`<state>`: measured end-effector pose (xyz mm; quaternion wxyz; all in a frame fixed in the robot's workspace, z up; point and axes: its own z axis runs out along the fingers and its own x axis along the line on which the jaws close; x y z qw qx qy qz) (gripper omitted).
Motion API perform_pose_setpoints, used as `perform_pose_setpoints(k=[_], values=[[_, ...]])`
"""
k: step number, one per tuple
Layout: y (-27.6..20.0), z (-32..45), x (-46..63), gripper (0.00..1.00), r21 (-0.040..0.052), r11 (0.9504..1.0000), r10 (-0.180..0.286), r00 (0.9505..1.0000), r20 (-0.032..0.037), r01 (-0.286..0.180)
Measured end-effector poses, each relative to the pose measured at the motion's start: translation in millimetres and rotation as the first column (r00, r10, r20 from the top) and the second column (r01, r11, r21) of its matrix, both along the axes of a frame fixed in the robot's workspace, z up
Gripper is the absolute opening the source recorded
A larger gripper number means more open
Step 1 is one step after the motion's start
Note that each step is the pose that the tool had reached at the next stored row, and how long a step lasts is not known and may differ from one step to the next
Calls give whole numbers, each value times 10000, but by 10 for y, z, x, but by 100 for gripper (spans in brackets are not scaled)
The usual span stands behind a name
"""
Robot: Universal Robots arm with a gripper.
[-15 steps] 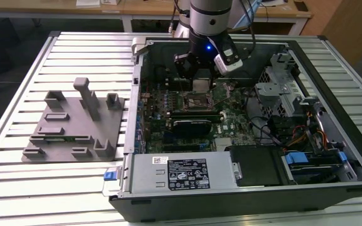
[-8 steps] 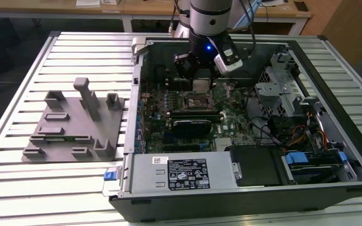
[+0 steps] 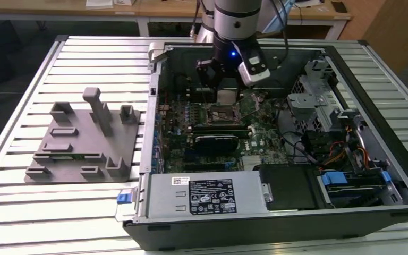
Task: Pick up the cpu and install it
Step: 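Place the cpu into insertion slot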
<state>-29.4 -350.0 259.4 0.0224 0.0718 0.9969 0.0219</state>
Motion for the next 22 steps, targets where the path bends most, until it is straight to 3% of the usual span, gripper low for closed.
perform_pose_setpoints(k=[6, 11, 17, 22], values=[[0, 0, 0, 55, 0, 9962, -873, 9962, 0, 873], [0, -1, 0, 55, 0, 9860, -1669, 9860, 0, 1669], [0, -4, 0, 55, 0, 9636, -2675, 9636, 0, 2675], [0, -7, 0, 55, 0, 9372, -3487, 9372, -1, 3487]])
